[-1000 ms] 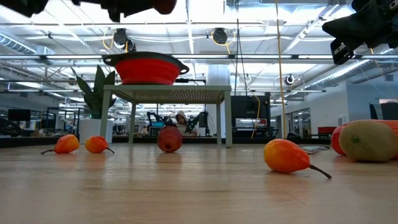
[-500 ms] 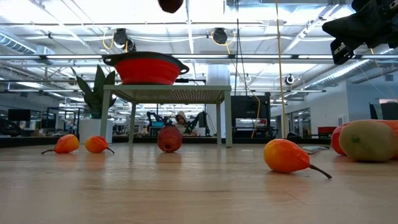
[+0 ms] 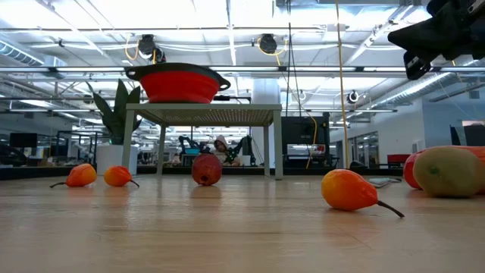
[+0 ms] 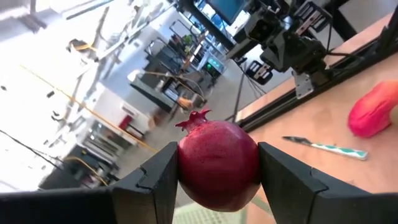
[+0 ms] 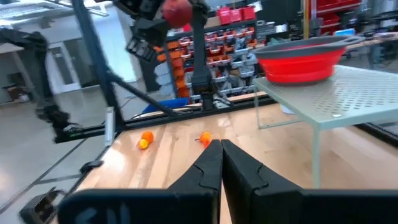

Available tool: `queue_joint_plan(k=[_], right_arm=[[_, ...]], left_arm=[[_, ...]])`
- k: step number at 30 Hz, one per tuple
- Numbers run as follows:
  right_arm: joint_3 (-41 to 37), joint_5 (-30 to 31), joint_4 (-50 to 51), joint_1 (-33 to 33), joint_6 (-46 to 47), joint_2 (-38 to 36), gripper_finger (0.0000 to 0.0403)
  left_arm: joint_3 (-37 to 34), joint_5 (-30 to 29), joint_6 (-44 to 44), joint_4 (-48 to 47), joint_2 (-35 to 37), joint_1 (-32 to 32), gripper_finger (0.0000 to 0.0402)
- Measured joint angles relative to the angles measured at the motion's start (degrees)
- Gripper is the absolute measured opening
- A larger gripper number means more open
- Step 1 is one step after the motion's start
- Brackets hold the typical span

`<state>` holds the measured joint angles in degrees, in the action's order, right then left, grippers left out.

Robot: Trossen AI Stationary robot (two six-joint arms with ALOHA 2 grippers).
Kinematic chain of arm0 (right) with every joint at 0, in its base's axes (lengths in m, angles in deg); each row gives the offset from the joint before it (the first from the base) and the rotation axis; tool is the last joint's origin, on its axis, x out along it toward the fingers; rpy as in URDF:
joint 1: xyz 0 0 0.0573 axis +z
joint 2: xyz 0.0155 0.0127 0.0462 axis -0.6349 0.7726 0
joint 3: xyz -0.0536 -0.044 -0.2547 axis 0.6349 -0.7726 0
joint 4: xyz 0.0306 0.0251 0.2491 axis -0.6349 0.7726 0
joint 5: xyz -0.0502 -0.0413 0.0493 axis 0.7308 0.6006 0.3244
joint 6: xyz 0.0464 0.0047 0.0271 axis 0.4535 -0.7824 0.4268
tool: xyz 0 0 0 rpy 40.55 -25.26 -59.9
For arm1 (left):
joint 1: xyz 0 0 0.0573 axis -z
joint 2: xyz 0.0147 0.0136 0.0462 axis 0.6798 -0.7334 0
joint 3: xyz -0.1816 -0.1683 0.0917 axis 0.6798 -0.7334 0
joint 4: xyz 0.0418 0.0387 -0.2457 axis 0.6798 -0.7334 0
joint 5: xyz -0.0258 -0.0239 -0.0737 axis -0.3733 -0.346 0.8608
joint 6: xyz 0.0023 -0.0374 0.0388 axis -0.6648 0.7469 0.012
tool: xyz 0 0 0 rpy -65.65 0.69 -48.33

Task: Pick & Place Fruit
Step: Put the pomegranate into the red strainer bowl on the shelf

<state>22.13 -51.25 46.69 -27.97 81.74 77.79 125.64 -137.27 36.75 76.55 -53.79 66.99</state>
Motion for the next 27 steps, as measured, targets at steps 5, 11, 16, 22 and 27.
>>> queue_joint_plan(k=[5,11,16,22,27], right_arm=[[0.0,0.3,0.0,0.0,0.0,0.0,0.0],[0.0,0.3,0.0,0.0,0.0,0.0,0.0],[0.0,0.3,0.0,0.0,0.0,0.0,0.0],[0.0,0.3,0.0,0.0,0.0,0.0,0.0],[0.0,0.2,0.0,0.0,-0.3,0.0,0.0]], left_arm=[[0.9,0.0,-5.0,0.0,0.0,0.5,0.0191],[1.0,0.0,-4.9,-0.1,0.0,0.4,0.0191],[1.0,-4.3,7.4,-0.1,0.0,0.0,0.0191],[0.9,-13.5,19.4,-1.4,0.0,-1.6,0.0191],[0.9,-14.4,24.2,-1.5,0.0,-3.9,0.0191]])
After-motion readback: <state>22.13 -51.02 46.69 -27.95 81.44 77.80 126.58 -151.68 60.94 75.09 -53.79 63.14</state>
